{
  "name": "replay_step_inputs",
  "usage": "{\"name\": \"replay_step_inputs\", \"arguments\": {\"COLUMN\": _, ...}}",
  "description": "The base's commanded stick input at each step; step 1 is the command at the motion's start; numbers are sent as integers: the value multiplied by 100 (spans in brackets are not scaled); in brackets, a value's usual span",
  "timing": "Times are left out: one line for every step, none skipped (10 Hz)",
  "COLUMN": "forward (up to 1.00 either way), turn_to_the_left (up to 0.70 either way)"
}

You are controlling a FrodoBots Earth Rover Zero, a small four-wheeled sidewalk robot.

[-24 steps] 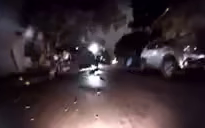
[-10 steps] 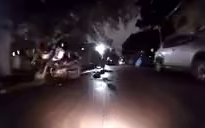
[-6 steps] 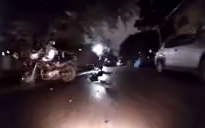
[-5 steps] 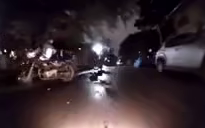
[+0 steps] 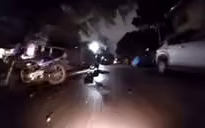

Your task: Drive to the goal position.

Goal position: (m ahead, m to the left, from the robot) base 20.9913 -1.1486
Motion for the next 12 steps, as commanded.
{"name": "replay_step_inputs", "arguments": {"forward": 100, "turn_to_the_left": -26}}
{"name": "replay_step_inputs", "arguments": {"forward": 100, "turn_to_the_left": -7}}
{"name": "replay_step_inputs", "arguments": {"forward": 100, "turn_to_the_left": 0}}
{"name": "replay_step_inputs", "arguments": {"forward": 100, "turn_to_the_left": 0}}
{"name": "replay_step_inputs", "arguments": {"forward": 100, "turn_to_the_left": 0}}
{"name": "replay_step_inputs", "arguments": {"forward": 100, "turn_to_the_left": 0}}
{"name": "replay_step_inputs", "arguments": {"forward": 100, "turn_to_the_left": 0}}
{"name": "replay_step_inputs", "arguments": {"forward": 100, "turn_to_the_left": 0}}
{"name": "replay_step_inputs", "arguments": {"forward": 100, "turn_to_the_left": 0}}
{"name": "replay_step_inputs", "arguments": {"forward": 100, "turn_to_the_left": 0}}
{"name": "replay_step_inputs", "arguments": {"forward": 100, "turn_to_the_left": 0}}
{"name": "replay_step_inputs", "arguments": {"forward": 100, "turn_to_the_left": 0}}
